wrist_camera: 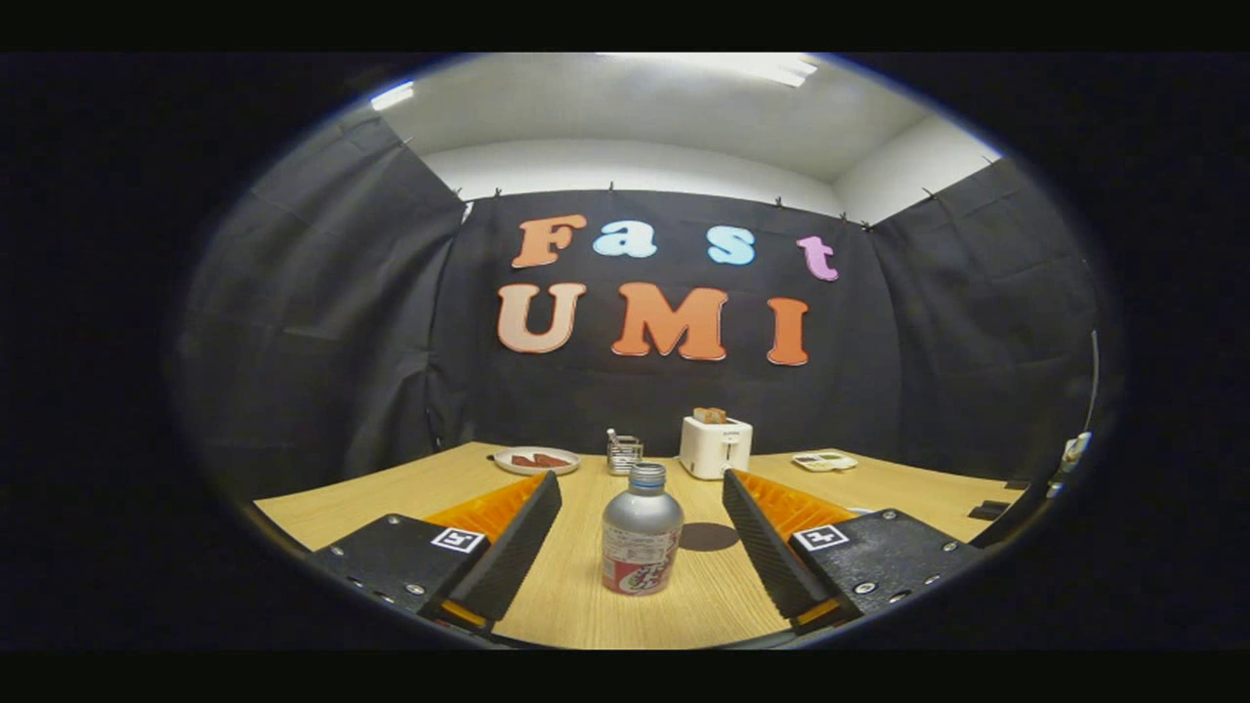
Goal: Take the bottle from table, then pour the juice into the cup, finally place the bottle on the coaster
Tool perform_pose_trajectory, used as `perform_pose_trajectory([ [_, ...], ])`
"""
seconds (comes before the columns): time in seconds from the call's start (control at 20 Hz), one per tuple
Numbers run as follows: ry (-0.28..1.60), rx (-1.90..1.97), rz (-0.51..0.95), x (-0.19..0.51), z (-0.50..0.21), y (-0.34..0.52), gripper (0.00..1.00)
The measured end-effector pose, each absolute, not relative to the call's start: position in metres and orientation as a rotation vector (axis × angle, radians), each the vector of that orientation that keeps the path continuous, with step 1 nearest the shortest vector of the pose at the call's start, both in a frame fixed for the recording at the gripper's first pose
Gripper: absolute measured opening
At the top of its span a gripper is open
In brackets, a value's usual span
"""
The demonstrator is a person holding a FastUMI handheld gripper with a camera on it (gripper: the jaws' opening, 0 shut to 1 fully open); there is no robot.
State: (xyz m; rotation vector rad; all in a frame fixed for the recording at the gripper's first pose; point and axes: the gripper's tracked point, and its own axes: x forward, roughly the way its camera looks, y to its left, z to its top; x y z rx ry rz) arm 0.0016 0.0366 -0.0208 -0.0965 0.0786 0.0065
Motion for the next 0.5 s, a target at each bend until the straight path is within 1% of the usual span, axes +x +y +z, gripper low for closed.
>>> perform_pose_trajectory([
  [0.2, 0.129, -0.031, -0.001, 0.008, -0.038, 0.037, 0.98],
  [0.5, 0.15, -0.045, -0.024, 0.019, -0.05, 0.026, 0.98],
])
